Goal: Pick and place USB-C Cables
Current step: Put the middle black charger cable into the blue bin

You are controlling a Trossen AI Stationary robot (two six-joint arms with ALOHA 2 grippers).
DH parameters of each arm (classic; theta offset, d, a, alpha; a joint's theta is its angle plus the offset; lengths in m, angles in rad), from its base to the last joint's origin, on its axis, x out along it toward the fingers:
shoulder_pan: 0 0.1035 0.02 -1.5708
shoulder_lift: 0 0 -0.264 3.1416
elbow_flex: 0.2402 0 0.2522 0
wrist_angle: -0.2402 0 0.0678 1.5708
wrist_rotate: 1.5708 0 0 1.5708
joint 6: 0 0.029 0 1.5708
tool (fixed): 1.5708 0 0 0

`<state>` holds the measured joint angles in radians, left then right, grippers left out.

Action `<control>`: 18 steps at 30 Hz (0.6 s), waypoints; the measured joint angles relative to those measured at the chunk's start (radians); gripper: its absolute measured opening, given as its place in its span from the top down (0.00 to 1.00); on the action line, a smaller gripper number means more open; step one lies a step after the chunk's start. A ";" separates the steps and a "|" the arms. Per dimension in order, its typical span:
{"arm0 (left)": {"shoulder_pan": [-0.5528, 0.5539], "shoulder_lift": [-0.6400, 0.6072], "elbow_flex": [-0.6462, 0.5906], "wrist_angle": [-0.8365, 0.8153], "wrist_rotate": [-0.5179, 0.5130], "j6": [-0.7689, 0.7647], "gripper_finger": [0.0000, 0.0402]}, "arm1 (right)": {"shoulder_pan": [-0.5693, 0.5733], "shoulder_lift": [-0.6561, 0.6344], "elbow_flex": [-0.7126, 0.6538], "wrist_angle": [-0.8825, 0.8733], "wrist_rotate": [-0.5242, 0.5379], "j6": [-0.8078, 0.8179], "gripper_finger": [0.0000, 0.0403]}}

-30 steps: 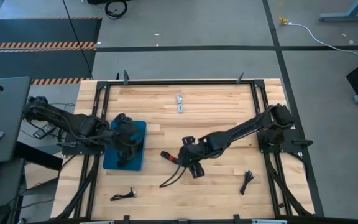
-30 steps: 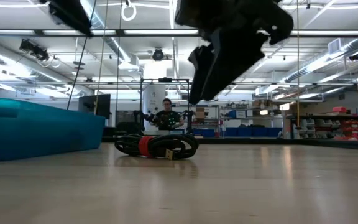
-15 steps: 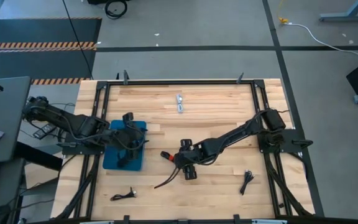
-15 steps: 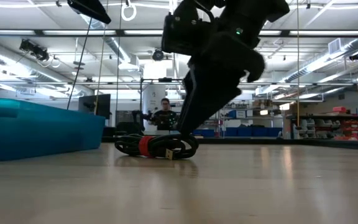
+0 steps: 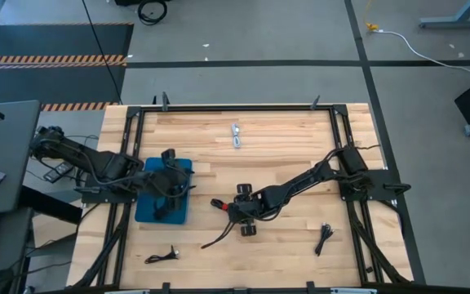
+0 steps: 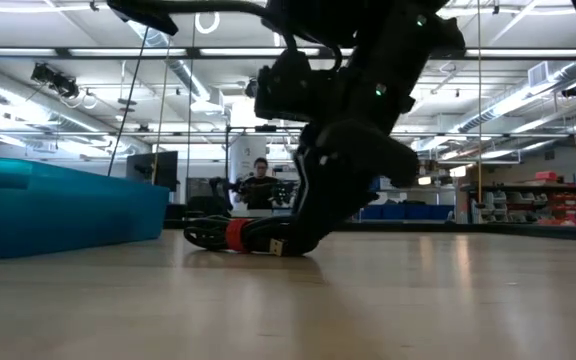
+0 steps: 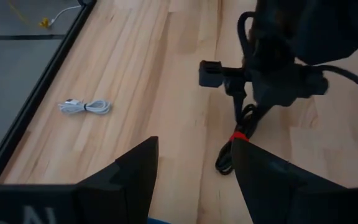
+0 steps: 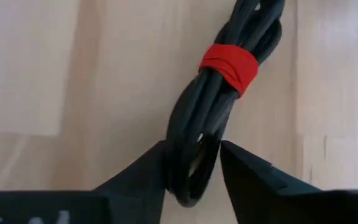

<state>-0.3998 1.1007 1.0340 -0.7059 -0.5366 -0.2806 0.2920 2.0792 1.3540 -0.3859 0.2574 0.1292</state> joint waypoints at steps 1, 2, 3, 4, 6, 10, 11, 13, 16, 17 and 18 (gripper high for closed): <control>-0.003 0.000 0.000 -0.001 0.000 -0.005 0.48 | 0.000 0.000 0.000 0.002 0.013 -0.014 0.68; -0.005 0.000 0.000 -0.001 0.000 -0.015 0.48 | 0.000 -0.001 0.000 0.006 0.025 -0.026 0.72; -0.008 0.000 0.000 -0.001 0.000 -0.023 0.48 | 0.000 -0.006 0.000 0.004 0.037 -0.041 0.77; -0.012 0.000 0.000 -0.001 0.000 -0.027 0.48 | 0.000 -0.011 0.000 0.002 0.046 -0.057 0.83; -0.021 0.000 0.000 -0.003 0.000 -0.030 0.48 | 0.000 -0.029 0.000 0.008 0.058 -0.091 0.92; -0.038 0.000 0.000 -0.005 0.003 -0.045 0.48 | 0.000 -0.066 0.000 0.011 0.095 -0.142 0.92; -0.042 0.000 0.000 -0.004 0.009 -0.049 0.48 | -0.001 -0.078 0.000 0.011 0.101 -0.156 0.92; -0.048 0.000 0.000 -0.006 0.023 -0.050 0.48 | -0.003 -0.105 0.000 0.011 0.118 -0.180 0.92; -0.055 0.000 0.000 -0.005 0.061 -0.056 0.48 | -0.016 -0.150 0.000 0.004 0.135 -0.194 0.92; -0.055 0.000 0.000 -0.005 0.074 -0.067 0.48 | -0.023 -0.167 0.000 -0.005 0.142 -0.198 0.92; -0.056 0.005 0.000 -0.005 0.085 -0.075 0.48 | -0.031 -0.182 0.000 -0.010 0.144 -0.208 0.92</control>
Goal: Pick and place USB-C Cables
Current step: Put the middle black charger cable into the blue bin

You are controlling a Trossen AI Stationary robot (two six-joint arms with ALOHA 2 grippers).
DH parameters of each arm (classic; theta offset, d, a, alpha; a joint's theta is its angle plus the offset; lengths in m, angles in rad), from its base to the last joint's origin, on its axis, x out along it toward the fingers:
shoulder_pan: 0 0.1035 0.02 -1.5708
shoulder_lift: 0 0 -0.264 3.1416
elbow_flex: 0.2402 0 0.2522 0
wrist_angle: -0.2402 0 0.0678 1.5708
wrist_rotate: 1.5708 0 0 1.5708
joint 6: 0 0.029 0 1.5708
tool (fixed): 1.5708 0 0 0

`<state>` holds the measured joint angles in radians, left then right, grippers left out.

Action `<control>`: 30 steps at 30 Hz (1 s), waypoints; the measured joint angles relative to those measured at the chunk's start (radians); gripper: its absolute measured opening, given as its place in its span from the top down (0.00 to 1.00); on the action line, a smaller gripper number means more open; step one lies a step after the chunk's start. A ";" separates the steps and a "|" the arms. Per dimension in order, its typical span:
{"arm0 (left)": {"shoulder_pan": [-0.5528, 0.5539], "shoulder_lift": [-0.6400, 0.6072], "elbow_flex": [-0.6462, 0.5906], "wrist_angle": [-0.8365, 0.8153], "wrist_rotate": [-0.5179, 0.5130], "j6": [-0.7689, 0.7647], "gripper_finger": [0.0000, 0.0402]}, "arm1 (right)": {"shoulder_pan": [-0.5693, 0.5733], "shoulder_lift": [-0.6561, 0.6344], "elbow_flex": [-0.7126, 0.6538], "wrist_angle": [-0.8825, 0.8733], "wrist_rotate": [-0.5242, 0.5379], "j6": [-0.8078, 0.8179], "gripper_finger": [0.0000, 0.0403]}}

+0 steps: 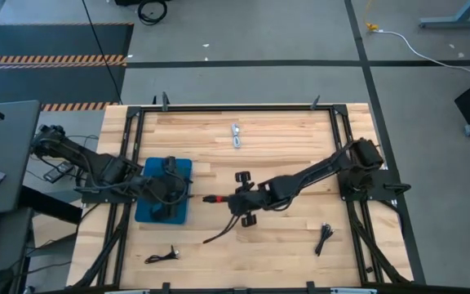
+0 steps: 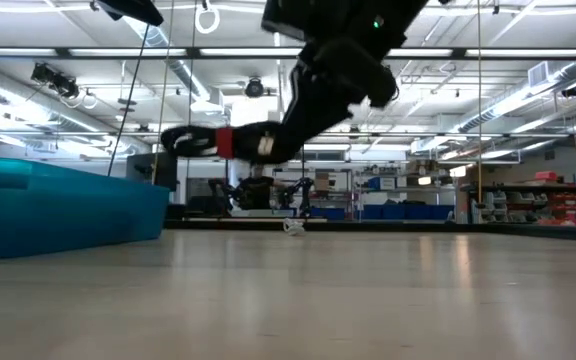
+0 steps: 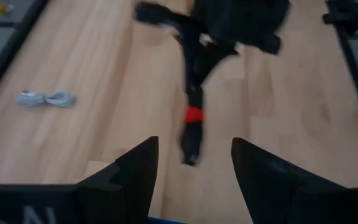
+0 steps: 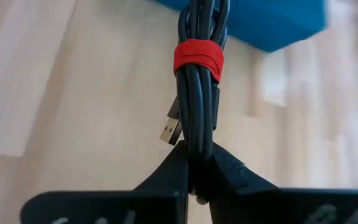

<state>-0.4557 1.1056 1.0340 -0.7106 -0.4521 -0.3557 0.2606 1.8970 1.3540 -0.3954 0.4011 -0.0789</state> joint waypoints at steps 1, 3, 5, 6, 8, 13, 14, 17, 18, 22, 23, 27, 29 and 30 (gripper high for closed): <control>0.000 0.007 0.000 0.002 0.006 0.000 0.47 | -0.009 -0.015 0.000 0.000 0.001 -0.007 0.92; -0.002 0.022 -0.001 -0.006 0.008 0.000 0.46 | -0.022 -0.040 0.000 0.010 0.003 -0.029 0.92; -0.003 0.046 0.000 -0.002 0.003 0.003 0.44 | -0.031 -0.060 0.000 0.024 0.003 -0.054 0.92; 0.000 0.063 0.000 -0.003 0.003 0.008 0.43 | -0.034 -0.068 0.000 0.031 0.000 -0.065 0.92; 0.009 0.098 -0.001 -0.006 0.004 0.026 0.40 | -0.035 -0.079 0.000 0.047 -0.019 -0.080 0.92; 0.036 0.159 -0.001 -0.002 -0.065 0.051 0.33 | -0.028 -0.085 0.000 0.070 -0.045 -0.090 0.92; 0.043 0.168 -0.001 0.009 -0.066 0.060 0.32 | -0.025 -0.085 0.000 0.072 -0.047 -0.090 0.92; 0.058 0.190 -0.001 0.028 -0.032 0.079 0.31 | -0.020 -0.084 0.000 0.081 -0.055 -0.090 0.92; 0.065 0.199 -0.001 0.037 -0.017 0.080 0.31 | -0.019 -0.084 0.000 0.084 -0.054 -0.090 0.92; 0.083 0.228 -0.001 0.035 0.028 0.080 0.31 | -0.016 -0.084 0.000 0.117 -0.054 -0.092 0.92; 0.085 0.234 -0.001 0.037 0.028 0.080 0.31 | -0.016 -0.084 0.000 0.121 -0.055 -0.096 0.92; 0.084 0.237 -0.001 0.046 0.031 0.079 0.31 | -0.016 -0.084 0.000 0.118 -0.058 -0.100 0.92; 0.084 0.237 -0.001 0.054 0.031 0.079 0.34 | -0.016 -0.084 0.000 0.118 -0.061 -0.100 0.92; 0.083 0.237 -0.001 0.055 0.031 0.079 0.37 | -0.016 -0.084 0.000 0.117 -0.062 -0.100 0.92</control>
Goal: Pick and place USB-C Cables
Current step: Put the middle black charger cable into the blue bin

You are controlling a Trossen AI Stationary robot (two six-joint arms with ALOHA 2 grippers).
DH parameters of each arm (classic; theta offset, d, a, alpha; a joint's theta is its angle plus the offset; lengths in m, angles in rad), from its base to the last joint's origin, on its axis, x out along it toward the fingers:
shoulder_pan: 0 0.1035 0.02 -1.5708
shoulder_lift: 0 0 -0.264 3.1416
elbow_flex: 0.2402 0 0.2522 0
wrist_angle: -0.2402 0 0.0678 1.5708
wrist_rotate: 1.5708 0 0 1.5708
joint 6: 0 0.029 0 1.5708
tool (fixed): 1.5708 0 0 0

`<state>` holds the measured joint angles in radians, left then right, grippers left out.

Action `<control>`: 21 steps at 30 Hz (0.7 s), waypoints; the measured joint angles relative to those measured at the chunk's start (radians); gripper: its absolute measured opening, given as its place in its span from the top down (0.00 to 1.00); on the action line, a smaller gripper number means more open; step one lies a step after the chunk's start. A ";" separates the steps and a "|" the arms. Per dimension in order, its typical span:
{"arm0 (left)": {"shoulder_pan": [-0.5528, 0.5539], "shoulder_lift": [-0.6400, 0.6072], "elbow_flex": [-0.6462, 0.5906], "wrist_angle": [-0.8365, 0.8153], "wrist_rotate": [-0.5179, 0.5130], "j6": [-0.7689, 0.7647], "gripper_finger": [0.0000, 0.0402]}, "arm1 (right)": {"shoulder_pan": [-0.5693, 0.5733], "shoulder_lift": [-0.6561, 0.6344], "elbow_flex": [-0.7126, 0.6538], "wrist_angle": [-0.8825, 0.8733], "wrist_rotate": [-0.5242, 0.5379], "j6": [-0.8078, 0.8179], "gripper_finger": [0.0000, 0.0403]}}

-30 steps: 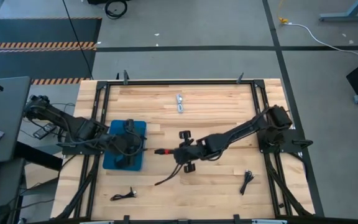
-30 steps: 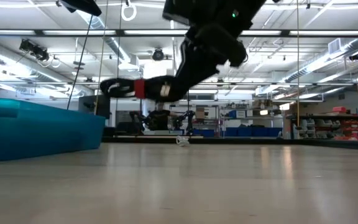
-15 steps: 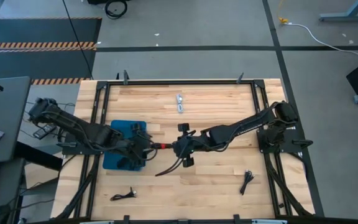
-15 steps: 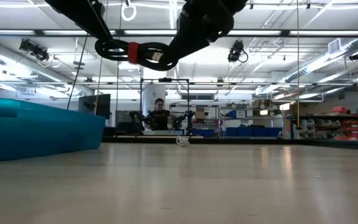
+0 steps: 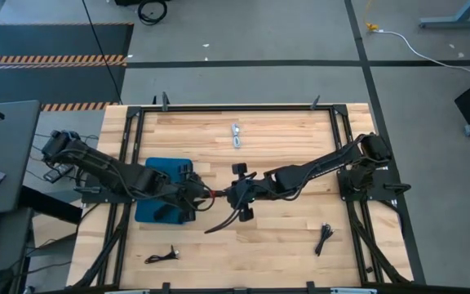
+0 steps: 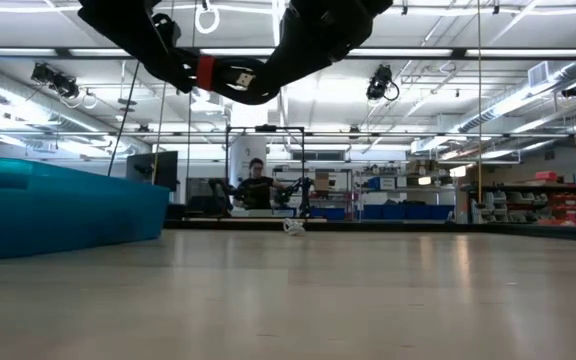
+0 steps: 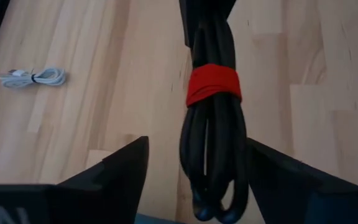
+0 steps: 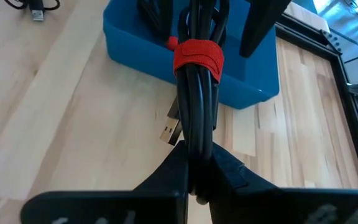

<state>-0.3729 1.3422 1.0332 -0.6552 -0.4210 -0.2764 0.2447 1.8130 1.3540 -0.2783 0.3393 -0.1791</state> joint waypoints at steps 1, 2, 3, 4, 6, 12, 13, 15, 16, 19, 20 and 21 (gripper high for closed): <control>0.000 0.000 0.000 0.004 0.000 -0.002 0.40 | 0.000 0.000 0.000 -0.003 -0.001 0.001 0.92; 0.000 0.000 0.000 0.006 0.000 -0.005 0.43 | 0.000 0.000 0.000 -0.008 0.000 0.003 0.92; 0.000 0.000 0.000 0.005 0.000 -0.010 0.47 | 0.000 0.000 0.000 -0.010 0.000 0.007 0.90; 0.000 0.000 0.000 0.005 0.000 -0.017 0.52 | -0.001 0.000 0.000 -0.013 0.000 0.014 0.88; -0.001 0.000 0.000 0.004 0.000 -0.028 0.62 | -0.005 0.000 0.000 -0.013 0.000 0.018 0.82; -0.003 0.000 0.000 0.002 0.006 -0.035 0.88 | -0.006 0.000 0.000 -0.010 0.002 0.019 0.73; -0.003 0.000 0.000 0.001 0.004 -0.043 0.88 | -0.006 0.000 0.000 -0.010 0.003 0.019 0.73; -0.003 0.000 0.000 -0.009 -0.001 -0.064 0.88 | -0.006 0.000 0.000 -0.012 0.003 0.019 0.72; -0.001 0.000 0.000 -0.024 -0.006 -0.079 0.88 | -0.006 0.000 0.000 -0.016 0.003 0.019 0.72; 0.008 0.000 0.000 -0.137 -0.009 -0.141 0.89 | -0.006 0.000 0.000 -0.049 0.002 0.028 0.72; 0.013 0.000 0.000 -0.203 -0.015 -0.176 0.89 | -0.006 0.000 0.000 -0.070 -0.001 0.033 0.72; 0.017 0.000 0.000 -0.264 -0.015 -0.216 0.89 | -0.006 0.000 0.000 -0.090 -0.004 0.041 0.72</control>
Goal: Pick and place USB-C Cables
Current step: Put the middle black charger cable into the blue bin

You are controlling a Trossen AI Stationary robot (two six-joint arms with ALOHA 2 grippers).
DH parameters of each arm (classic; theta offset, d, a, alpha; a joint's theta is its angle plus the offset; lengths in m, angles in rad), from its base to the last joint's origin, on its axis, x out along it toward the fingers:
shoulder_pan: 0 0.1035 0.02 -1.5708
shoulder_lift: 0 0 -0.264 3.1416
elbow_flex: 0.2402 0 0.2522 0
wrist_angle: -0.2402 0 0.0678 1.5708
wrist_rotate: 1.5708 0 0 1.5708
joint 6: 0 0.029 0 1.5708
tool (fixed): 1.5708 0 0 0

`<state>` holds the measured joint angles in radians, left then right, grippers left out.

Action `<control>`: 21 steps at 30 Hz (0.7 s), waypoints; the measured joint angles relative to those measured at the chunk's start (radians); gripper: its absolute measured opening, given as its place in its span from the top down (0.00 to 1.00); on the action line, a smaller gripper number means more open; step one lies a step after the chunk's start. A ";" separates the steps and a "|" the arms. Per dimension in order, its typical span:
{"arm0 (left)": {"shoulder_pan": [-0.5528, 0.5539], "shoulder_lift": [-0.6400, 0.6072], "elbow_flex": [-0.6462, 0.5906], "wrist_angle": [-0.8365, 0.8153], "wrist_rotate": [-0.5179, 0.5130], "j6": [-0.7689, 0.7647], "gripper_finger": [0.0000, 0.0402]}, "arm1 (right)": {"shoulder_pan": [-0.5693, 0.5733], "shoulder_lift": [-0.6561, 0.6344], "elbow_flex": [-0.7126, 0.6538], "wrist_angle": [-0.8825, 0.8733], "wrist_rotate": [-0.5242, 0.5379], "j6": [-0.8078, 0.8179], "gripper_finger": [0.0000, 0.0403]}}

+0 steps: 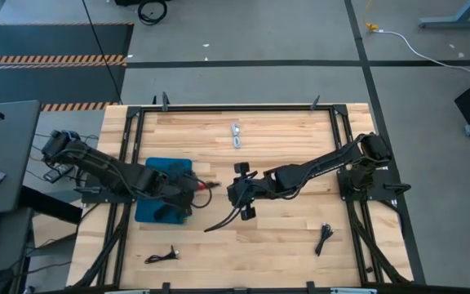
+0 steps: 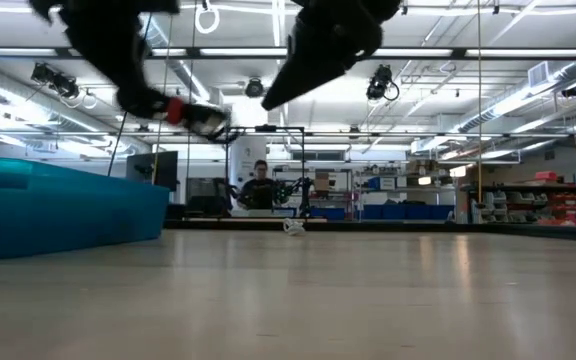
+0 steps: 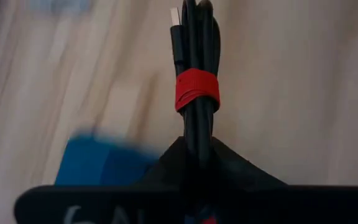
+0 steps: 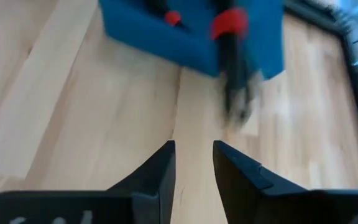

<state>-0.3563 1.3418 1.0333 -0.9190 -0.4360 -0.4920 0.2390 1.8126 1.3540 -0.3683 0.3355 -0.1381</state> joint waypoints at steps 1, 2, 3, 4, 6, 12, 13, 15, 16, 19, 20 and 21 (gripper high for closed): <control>0.003 0.000 0.000 -0.055 -0.001 -0.040 0.89 | 0.001 0.000 0.000 -0.021 -0.001 0.009 0.72; 0.003 0.000 0.000 -0.106 0.000 -0.079 0.89 | 0.001 0.000 0.000 -0.044 0.000 0.018 0.72; 0.003 -0.001 0.000 -0.152 0.001 -0.111 0.89 | 0.001 0.000 0.000 -0.068 0.000 0.030 0.71; 0.003 -0.002 0.000 -0.182 0.003 -0.138 0.89 | 0.001 0.000 0.000 -0.089 0.000 0.042 0.71; 0.000 -0.022 -0.001 -0.205 0.004 -0.192 0.89 | 0.000 0.000 0.000 -0.124 0.000 0.066 0.71; -0.014 -0.068 0.000 -0.385 -0.017 -0.506 0.89 | 0.000 0.000 0.000 -0.191 0.001 0.129 0.71; -0.026 -0.067 0.000 -0.421 -0.015 -0.556 0.89 | 0.000 0.000 0.000 -0.208 0.001 0.142 0.71; -0.054 -0.067 0.000 -0.484 0.011 -0.648 0.89 | 0.000 0.000 0.000 -0.247 0.002 0.172 0.71; -0.067 -0.067 0.000 -0.494 0.028 -0.677 0.89 | 0.000 0.000 0.000 -0.268 0.003 0.188 0.71; -0.095 -0.066 -0.013 -0.463 0.089 -0.769 0.89 | 0.000 0.000 0.000 -0.323 0.004 0.220 0.71; -0.101 -0.066 -0.020 -0.457 0.125 -0.793 0.89 | -0.001 0.000 0.000 -0.339 0.004 0.229 0.71; -0.106 -0.067 -0.034 -0.448 0.161 -0.811 0.89 | -0.004 0.000 0.000 -0.353 0.004 0.234 0.71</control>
<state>-0.4621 1.2751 0.9990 -1.3668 -0.2754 -1.3025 0.2350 1.8122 1.3540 -0.7210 0.3393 0.0959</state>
